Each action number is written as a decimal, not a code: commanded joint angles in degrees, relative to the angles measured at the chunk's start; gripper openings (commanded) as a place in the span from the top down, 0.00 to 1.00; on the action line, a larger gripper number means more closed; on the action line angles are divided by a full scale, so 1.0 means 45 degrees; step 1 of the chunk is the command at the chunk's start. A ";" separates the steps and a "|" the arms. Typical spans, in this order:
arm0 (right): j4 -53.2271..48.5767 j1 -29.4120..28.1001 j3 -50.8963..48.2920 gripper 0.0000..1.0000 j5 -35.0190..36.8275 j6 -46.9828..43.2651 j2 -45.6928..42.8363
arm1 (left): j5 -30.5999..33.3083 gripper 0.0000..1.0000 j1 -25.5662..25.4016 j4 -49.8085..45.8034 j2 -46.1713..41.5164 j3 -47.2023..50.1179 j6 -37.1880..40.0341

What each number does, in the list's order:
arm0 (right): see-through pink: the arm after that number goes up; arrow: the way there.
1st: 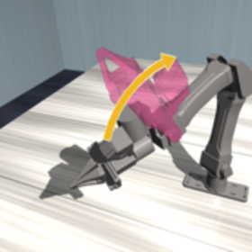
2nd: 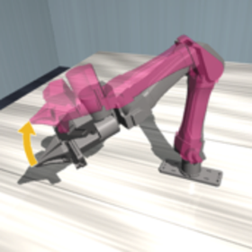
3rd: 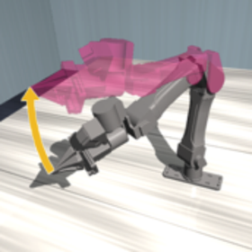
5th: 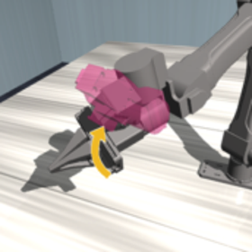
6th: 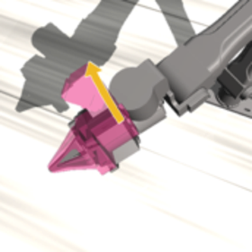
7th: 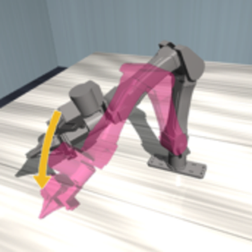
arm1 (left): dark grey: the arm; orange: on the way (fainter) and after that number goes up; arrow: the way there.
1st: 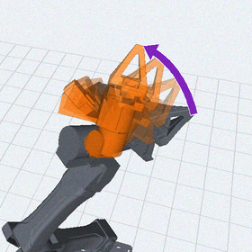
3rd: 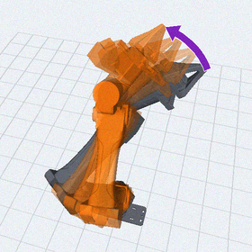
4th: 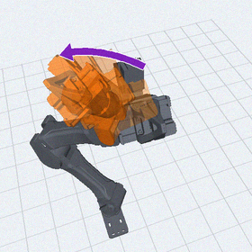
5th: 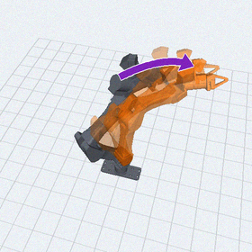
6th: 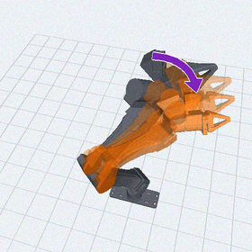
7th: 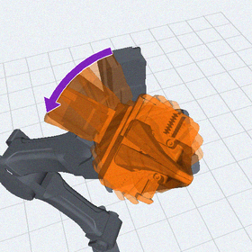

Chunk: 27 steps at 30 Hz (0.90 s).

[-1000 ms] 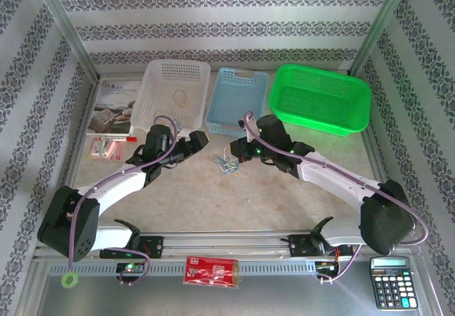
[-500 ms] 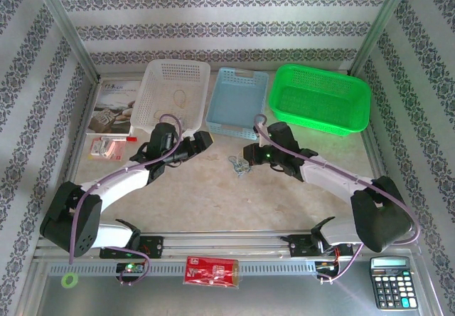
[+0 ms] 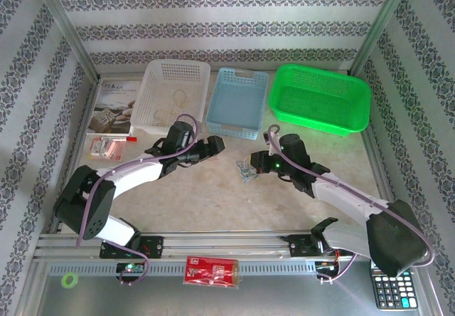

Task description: Untangle the cables

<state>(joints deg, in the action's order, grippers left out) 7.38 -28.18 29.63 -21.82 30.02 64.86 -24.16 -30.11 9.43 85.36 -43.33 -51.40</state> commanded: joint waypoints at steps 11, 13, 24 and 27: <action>0.0470 0.0306 0.1088 1.00 -0.0335 0.0301 -0.0418 | 0.0149 0.22 -0.0928 0.2385 0.1209 -0.0151 -0.2636; 0.0474 0.0326 0.1184 1.00 -0.0371 0.0340 -0.0409 | 0.0269 0.23 -0.1032 0.2581 0.1346 -0.0108 -0.2909; 0.0714 0.0331 0.1458 1.00 -0.0681 0.0575 -0.0519 | 0.0858 0.30 -0.1259 0.5564 0.1984 0.0803 -0.5544; 0.0795 0.0326 0.1521 1.00 -0.0745 0.0663 -0.0517 | 0.0868 0.33 -0.1306 0.6108 0.2236 0.0814 -0.6073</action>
<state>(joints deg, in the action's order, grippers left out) 8.58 -27.09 34.24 -23.68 31.83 63.13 -21.54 -35.00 30.35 94.19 -40.12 -74.15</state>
